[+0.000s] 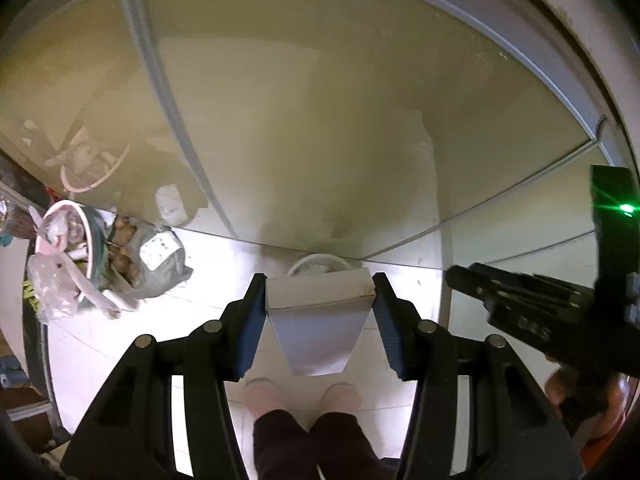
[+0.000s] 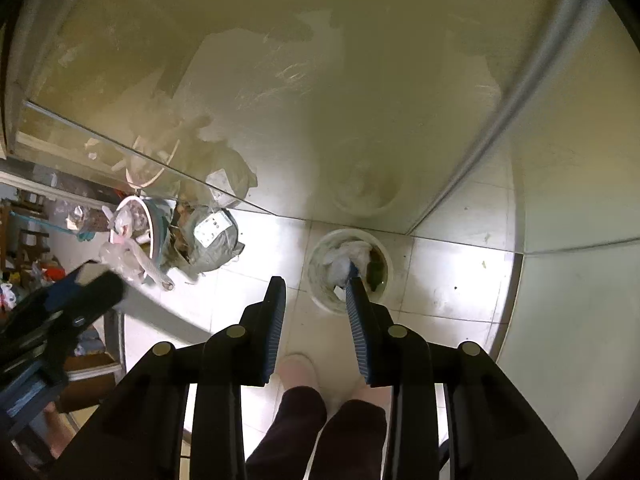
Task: Collect trash
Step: 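Carry the paper box and blue tub down to the floor bin and release both, then raise both tools away from the floor bin toward the counter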
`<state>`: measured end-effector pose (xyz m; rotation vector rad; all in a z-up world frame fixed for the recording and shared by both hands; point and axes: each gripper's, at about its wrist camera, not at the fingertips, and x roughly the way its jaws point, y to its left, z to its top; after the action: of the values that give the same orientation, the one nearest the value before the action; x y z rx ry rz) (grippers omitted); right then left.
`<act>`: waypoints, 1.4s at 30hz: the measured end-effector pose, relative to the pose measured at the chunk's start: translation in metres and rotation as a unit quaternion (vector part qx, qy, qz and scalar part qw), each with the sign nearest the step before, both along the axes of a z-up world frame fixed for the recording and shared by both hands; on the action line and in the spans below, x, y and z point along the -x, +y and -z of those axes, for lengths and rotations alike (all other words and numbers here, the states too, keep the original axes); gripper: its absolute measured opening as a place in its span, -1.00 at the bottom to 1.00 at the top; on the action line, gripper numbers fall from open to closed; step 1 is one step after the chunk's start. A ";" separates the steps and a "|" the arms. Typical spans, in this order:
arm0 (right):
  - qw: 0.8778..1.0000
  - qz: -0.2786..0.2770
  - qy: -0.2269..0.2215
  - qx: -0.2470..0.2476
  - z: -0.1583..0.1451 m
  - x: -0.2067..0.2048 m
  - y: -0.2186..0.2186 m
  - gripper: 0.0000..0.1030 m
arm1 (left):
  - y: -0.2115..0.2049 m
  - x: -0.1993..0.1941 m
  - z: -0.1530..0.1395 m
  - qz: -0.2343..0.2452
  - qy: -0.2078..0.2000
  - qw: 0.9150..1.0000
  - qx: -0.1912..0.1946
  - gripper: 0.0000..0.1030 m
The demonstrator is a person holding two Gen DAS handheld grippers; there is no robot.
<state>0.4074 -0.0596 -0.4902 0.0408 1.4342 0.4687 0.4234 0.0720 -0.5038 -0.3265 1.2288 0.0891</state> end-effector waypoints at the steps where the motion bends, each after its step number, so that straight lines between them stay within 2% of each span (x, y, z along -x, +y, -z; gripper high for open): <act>1: 1.000 0.004 -0.001 -0.002 -0.004 0.001 -0.005 -0.45 | -0.005 -0.003 0.001 0.001 0.000 1.000 0.003 -0.01; 7: 0.999 0.030 -0.024 0.003 -0.025 0.003 -0.038 -0.45 | -0.028 -0.029 0.016 0.015 0.000 1.000 0.026 0.00; 12: 0.998 0.051 -0.038 0.001 -0.042 0.006 -0.056 -0.44 | -0.039 -0.045 0.044 0.028 0.047 0.998 0.041 0.02; 15: 0.997 0.062 -0.043 -0.004 -0.053 0.009 -0.063 -0.44 | -0.038 -0.043 0.052 0.026 0.070 0.996 0.045 0.02; 21: 0.996 0.074 -0.056 -0.012 -0.082 0.019 -0.067 -0.44 | -0.045 -0.024 0.023 0.039 0.068 0.996 0.038 0.02; 25: 0.994 0.075 -0.074 -0.016 -0.107 0.025 -0.069 -0.44 | -0.053 -0.013 -0.003 0.046 0.043 0.997 0.050 0.02; 31: 0.991 0.081 -0.100 -0.023 -0.131 0.035 -0.077 -0.44 | -0.056 -0.014 -0.011 0.046 0.031 0.998 0.029 0.02; 37: 0.990 0.090 -0.105 -0.015 -0.127 0.047 -0.084 -0.44 | -0.055 -0.024 0.013 0.048 0.043 0.998 0.023 0.02; 42: 0.990 0.104 -0.099 -0.006 -0.123 0.049 -0.095 -0.44 | -0.059 -0.040 0.045 0.057 0.056 0.997 0.016 0.02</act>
<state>0.3584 -0.1549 -0.3668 0.1490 1.2176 0.3000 0.4630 0.0127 -0.5492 -0.2828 1.3595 -0.0106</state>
